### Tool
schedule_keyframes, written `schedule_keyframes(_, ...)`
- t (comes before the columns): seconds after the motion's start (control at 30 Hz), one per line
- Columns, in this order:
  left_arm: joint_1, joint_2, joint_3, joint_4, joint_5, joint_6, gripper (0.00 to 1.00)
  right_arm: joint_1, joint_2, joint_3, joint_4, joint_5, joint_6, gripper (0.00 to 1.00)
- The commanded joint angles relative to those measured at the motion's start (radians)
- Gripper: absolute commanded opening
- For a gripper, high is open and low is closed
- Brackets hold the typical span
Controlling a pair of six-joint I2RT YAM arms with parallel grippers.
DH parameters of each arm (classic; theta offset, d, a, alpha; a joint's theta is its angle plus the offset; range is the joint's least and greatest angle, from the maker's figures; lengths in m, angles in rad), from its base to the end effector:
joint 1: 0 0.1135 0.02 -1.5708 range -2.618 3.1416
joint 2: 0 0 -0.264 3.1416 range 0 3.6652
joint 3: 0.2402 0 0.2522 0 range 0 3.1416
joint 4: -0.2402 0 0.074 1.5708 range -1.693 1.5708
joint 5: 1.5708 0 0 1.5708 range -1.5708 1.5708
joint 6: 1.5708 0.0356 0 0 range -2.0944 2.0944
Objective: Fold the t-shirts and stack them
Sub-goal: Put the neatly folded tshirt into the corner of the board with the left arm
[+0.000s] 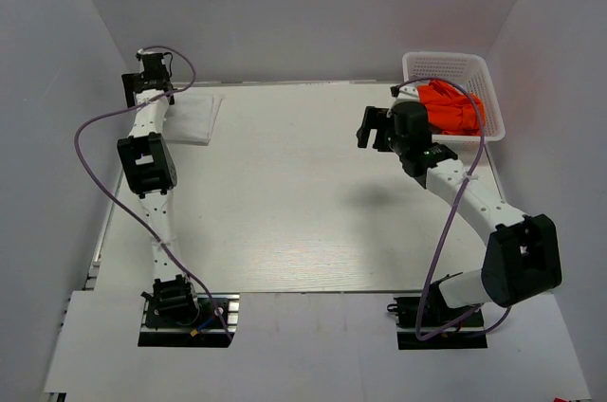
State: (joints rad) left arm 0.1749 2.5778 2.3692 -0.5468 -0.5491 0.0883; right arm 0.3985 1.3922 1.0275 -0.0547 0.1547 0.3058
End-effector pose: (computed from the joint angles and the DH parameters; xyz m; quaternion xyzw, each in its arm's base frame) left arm 0.5592 0.1177 0.1910 -0.1456 0.8782 0.2968 0.3457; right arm 0.2999 0.1203 0.2975 0.0033 0.8374 0.1264 0.5318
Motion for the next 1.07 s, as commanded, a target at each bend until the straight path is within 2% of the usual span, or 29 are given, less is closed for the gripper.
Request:
schedule_keyframes(0.0, 0.000, -0.082, 0.048, 0.061, 0.000, 0.007, 1.00, -0.003, 0.004, 0.049, 0.016, 0.013, -0.016, 0.90)
schedule_keyframes(0.17, -0.023, -0.197, 0.087, -0.025, 0.031, -0.056, 1.00, 0.000, -0.010, 0.051, 0.016, -0.049, -0.046, 0.90)
schedule_keyframes(0.23, -0.034, -0.272, 0.038, -0.076, 0.115, -0.140, 1.00, -0.001, -0.019, 0.051, 0.003, -0.070, -0.043, 0.90)
schedule_keyframes(0.27, -0.034, -0.371, 0.004, -0.117, 0.167, -0.178, 1.00, -0.003, -0.027, 0.049, -0.005, -0.090, -0.036, 0.90)
schedule_keyframes(0.3, -0.043, -0.427, -0.093, -0.128, 0.277, -0.220, 1.00, -0.001, -0.033, 0.036, -0.002, -0.101, -0.033, 0.90)
schedule_keyframes(0.37, -0.060, -0.545, -0.224, -0.128, 0.404, -0.320, 1.00, -0.001, -0.065, -0.022, 0.019, -0.133, -0.016, 0.90)
schedule_keyframes(0.4, -0.072, -0.676, -0.386, -0.098, 0.501, -0.344, 1.00, 0.000, -0.077, -0.035, 0.022, -0.144, -0.001, 0.90)
schedule_keyframes(0.43, -0.089, -0.749, -0.484, -0.061, 0.535, -0.382, 1.00, -0.001, -0.102, -0.067, 0.024, -0.144, 0.018, 0.90)
schedule_keyframes(0.47, -0.132, -0.824, -0.687, -0.020, 0.563, -0.401, 1.00, -0.003, -0.111, -0.099, 0.016, -0.144, 0.027, 0.90)
schedule_keyframes(0.5, -0.153, -0.899, -0.791, 0.069, 0.612, -0.419, 1.00, -0.001, -0.120, -0.122, 0.021, -0.133, 0.041, 0.90)
schedule_keyframes(0.53, -0.176, -1.056, -0.895, 0.117, 0.641, -0.433, 1.00, -0.003, -0.151, -0.141, 0.030, -0.120, 0.052, 0.90)
schedule_keyframes(0.57, -0.220, -1.135, -1.105, 0.166, 0.678, -0.471, 1.00, -0.001, -0.160, -0.211, 0.030, -0.113, 0.062, 0.90)
schedule_keyframes(0.63, -0.258, -1.289, -1.307, 0.294, 0.713, -0.518, 1.00, -0.001, -0.182, -0.265, 0.013, -0.107, 0.088, 0.90)
schedule_keyframes(0.67, -0.273, -1.429, -1.490, 0.339, 0.735, -0.544, 1.00, 0.002, -0.197, -0.300, 0.006, -0.109, 0.092, 0.90)
schedule_keyframes(0.7, -0.296, -1.487, -1.562, 0.397, 0.770, -0.573, 1.00, -0.001, -0.217, -0.317, 0.006, -0.116, 0.101, 0.90)
schedule_keyframes(0.77, -0.305, -1.567, -1.674, 0.381, 0.779, -0.587, 1.00, -0.001, -0.263, -0.380, 0.033, -0.133, 0.116, 0.90)
schedule_keyframes(0.9, -0.327, -1.679, -1.743, 0.344, 0.768, -0.608, 1.00, 0.002, -0.321, -0.495, 0.093, -0.144, 0.139, 0.90)
schedule_keyframes(1.03, -0.338, -1.699, -1.742, 0.343, 0.758, -0.608, 1.00, 0.002, -0.367, -0.521, 0.137, -0.145, 0.131, 0.90)
